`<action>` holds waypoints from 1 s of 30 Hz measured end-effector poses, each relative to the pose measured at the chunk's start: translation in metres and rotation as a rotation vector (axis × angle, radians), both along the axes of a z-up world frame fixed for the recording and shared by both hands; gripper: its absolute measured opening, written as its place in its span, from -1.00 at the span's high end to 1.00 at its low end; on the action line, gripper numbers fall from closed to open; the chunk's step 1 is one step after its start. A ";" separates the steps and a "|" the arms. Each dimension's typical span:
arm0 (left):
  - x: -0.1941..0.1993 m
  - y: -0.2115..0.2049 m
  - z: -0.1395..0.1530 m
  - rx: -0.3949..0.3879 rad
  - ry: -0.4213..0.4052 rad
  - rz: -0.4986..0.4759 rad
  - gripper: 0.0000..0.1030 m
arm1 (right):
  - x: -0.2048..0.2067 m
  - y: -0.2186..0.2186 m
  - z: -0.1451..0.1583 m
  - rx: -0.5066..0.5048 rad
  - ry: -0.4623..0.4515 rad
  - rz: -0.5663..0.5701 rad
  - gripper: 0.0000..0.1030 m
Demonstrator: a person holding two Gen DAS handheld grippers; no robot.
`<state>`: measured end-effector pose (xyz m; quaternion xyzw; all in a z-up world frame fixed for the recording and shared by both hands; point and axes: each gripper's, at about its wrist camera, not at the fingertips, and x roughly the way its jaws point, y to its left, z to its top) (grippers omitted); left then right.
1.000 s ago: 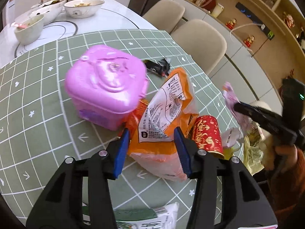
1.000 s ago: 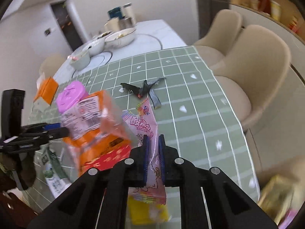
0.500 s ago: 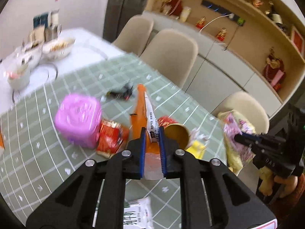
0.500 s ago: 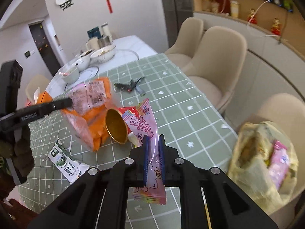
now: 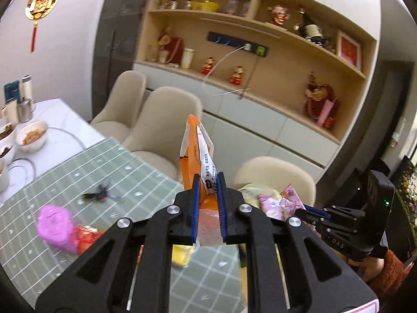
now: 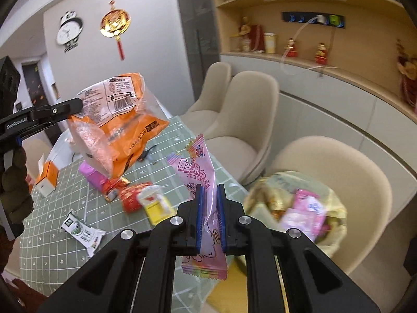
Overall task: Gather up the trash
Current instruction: 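Carry both items to the yellow trash bag and open the left tool over it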
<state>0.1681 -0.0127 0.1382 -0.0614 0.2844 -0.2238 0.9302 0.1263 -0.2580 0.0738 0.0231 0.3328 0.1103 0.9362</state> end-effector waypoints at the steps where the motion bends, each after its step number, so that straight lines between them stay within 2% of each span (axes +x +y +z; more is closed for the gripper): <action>1: 0.003 -0.011 -0.001 -0.005 0.006 -0.010 0.77 | -0.002 -0.010 0.001 0.000 -0.004 -0.009 0.78; 7: 0.029 -0.068 -0.014 -0.078 0.070 -0.093 0.77 | -0.009 -0.080 -0.001 0.007 -0.021 -0.093 0.78; 11: 0.048 -0.107 -0.031 -0.134 0.106 -0.131 0.77 | -0.006 -0.123 -0.006 -0.003 -0.030 -0.146 0.78; 14: 0.063 -0.138 -0.047 -0.145 0.133 -0.175 0.77 | -0.002 -0.155 -0.011 -0.002 -0.041 -0.189 0.78; 16: 0.076 -0.163 -0.062 -0.148 0.167 -0.219 0.77 | 0.001 -0.173 -0.014 0.000 -0.044 -0.221 0.78; 20: 0.105 -0.214 -0.110 -0.159 0.294 -0.288 0.77 | 0.003 -0.205 -0.028 0.026 -0.019 -0.272 0.78; 22: 0.114 -0.247 -0.139 -0.046 0.337 -0.276 0.77 | 0.006 -0.217 -0.038 0.029 0.009 -0.284 0.78; 24: 0.118 -0.275 -0.170 0.121 0.391 -0.250 0.77 | 0.011 -0.225 -0.045 0.038 0.031 -0.276 0.78; 27: 0.118 -0.292 -0.199 0.221 0.461 -0.242 0.77 | 0.022 -0.228 -0.057 0.035 0.055 -0.250 0.77; 30: 0.117 -0.292 -0.203 0.236 0.468 -0.231 0.77 | 0.042 -0.223 -0.071 0.056 0.084 -0.198 0.78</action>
